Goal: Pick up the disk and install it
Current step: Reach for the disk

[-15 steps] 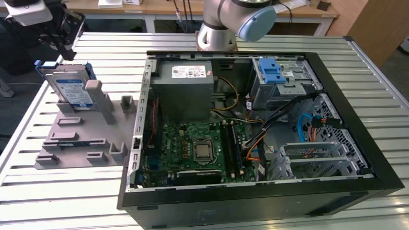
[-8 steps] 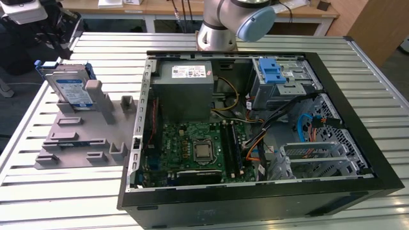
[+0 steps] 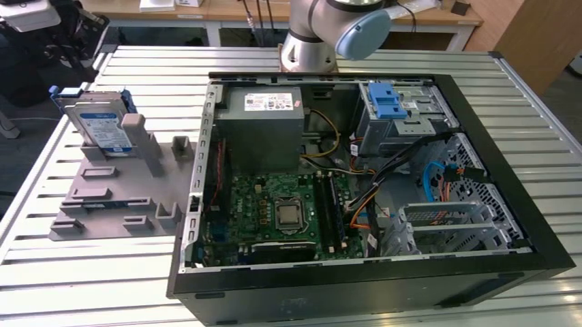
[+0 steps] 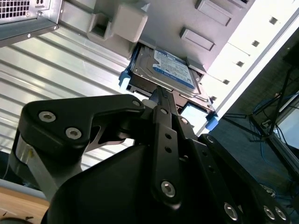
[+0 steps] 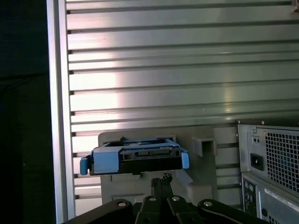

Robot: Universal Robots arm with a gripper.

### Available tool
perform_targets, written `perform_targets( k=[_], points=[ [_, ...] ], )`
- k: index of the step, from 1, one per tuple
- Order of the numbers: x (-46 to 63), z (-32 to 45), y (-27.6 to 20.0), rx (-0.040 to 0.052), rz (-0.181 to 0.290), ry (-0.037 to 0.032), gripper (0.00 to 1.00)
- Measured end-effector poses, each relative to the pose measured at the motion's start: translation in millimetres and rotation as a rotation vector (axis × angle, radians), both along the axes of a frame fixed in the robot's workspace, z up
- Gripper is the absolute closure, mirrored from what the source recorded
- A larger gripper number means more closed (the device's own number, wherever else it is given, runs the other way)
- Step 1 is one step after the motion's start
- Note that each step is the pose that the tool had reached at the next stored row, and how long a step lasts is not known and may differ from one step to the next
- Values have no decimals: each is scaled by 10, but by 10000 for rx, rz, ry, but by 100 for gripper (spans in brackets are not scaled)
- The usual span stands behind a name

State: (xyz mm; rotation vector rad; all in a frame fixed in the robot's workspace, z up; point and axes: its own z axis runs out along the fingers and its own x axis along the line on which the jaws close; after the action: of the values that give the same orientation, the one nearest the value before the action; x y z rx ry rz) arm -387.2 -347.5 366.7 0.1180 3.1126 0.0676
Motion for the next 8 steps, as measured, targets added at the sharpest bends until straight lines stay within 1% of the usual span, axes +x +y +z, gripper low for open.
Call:
perform_targets(
  k=[4,8],
  points=[
    [-45,-9,21,0,0,-1,89],
    [-105,-20,28,0,0,-1,89]
  ],
)
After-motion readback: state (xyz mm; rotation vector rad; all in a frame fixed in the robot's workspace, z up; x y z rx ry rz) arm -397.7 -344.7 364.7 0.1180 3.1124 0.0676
